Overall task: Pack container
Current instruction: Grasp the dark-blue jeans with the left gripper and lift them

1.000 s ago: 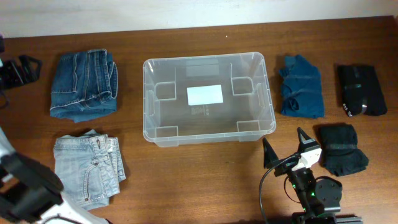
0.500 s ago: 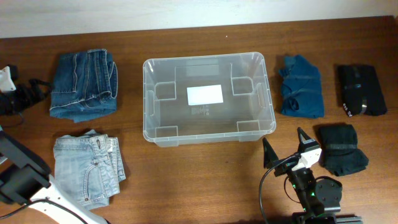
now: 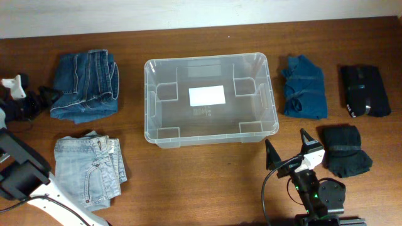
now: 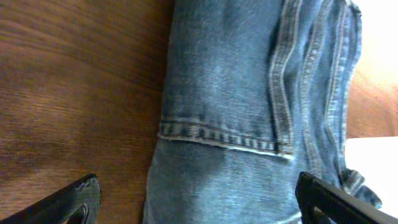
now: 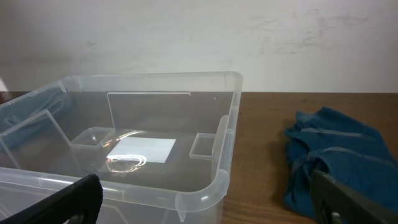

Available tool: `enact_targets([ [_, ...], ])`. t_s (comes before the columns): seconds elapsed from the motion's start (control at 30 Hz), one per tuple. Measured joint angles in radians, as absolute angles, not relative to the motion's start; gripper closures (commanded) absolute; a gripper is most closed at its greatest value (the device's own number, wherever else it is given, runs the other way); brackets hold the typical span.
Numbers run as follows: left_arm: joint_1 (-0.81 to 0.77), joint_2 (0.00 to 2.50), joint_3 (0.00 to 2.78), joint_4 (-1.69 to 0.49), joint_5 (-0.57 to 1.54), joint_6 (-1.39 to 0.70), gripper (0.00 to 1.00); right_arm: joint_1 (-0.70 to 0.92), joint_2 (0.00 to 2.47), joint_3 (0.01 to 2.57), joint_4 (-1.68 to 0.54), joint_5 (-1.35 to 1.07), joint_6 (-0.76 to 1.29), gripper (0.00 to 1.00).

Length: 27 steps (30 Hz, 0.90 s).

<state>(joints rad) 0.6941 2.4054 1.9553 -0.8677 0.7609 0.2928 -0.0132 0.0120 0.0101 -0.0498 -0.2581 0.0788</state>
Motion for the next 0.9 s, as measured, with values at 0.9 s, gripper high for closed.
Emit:
enact_targets([
  [0.9,0.598,2.46,1.963,-0.817,0.789,0.296,0.01,-0.013,0.012,0.01,-0.05,-0.258,0.079,0.02],
])
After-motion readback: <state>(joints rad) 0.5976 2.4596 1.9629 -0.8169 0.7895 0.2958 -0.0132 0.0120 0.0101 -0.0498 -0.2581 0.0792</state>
